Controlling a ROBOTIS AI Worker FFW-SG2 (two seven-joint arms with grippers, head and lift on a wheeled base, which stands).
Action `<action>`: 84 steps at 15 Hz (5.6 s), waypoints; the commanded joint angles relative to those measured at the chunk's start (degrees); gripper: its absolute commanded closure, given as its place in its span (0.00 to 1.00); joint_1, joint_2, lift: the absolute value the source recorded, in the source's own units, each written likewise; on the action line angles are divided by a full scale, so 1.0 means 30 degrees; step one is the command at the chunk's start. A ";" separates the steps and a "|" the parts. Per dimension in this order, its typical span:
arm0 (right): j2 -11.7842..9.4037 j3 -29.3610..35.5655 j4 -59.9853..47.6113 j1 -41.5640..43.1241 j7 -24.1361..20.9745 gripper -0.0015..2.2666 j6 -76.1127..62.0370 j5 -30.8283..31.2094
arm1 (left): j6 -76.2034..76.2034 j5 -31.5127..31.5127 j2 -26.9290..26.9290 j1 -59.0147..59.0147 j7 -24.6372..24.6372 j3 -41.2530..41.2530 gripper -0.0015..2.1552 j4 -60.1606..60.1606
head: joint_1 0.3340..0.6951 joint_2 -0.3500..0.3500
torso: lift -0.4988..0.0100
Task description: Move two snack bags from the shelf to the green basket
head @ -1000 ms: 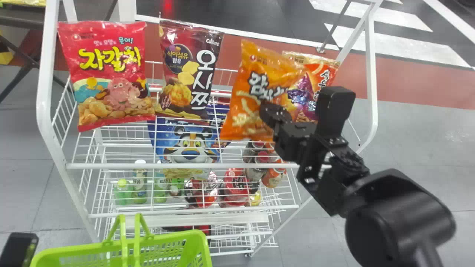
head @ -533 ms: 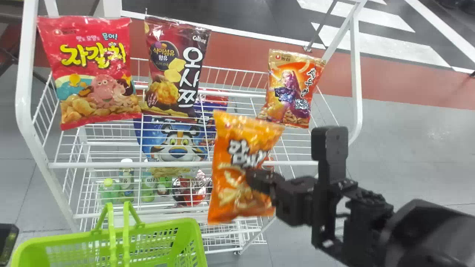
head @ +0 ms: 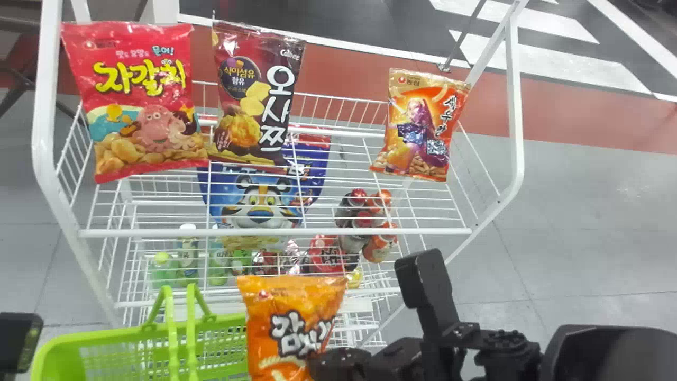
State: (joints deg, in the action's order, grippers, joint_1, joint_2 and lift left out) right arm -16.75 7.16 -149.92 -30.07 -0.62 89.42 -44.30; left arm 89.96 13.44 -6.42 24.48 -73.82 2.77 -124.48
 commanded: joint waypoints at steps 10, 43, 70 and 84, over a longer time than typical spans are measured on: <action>0.0486 -0.5286 0.5560 0.2437 0.0176 0.84 -0.0287 0.1173 | 0.0022 -0.0058 -0.0029 -0.0278 -0.0060 -0.0219 0.92 0.0155 | 1.00 0.35 | 0.94; -0.0774 0.0719 1.4437 0.7593 0.1553 0.04 -2.3490 0.7940 | 0.0022 -0.0292 0.0001 0.0132 -0.0030 -0.0190 0.92 0.0360 | 1.00 0.00 | 0.94; -0.0012 0.0016 2.1116 1.2134 0.1670 0.99 -2.3021 0.9347 | 0.0022 -0.0321 -0.0117 -0.0688 -0.0118 -0.0072 0.92 0.1649 | 1.00 0.00 | 0.94; 0.0281 0.2624 0.2484 0.3990 0.1641 0.99 -0.4623 0.3077 | 0.0022 -0.0058 -0.0146 -0.0747 -0.0030 0.0045 0.92 0.0477 | 1.00 0.00 | 0.94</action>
State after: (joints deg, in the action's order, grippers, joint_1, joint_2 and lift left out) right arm -16.29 14.72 -137.61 -15.89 4.34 67.44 -33.94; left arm 89.96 12.95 -6.75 22.36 -73.91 2.74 -122.22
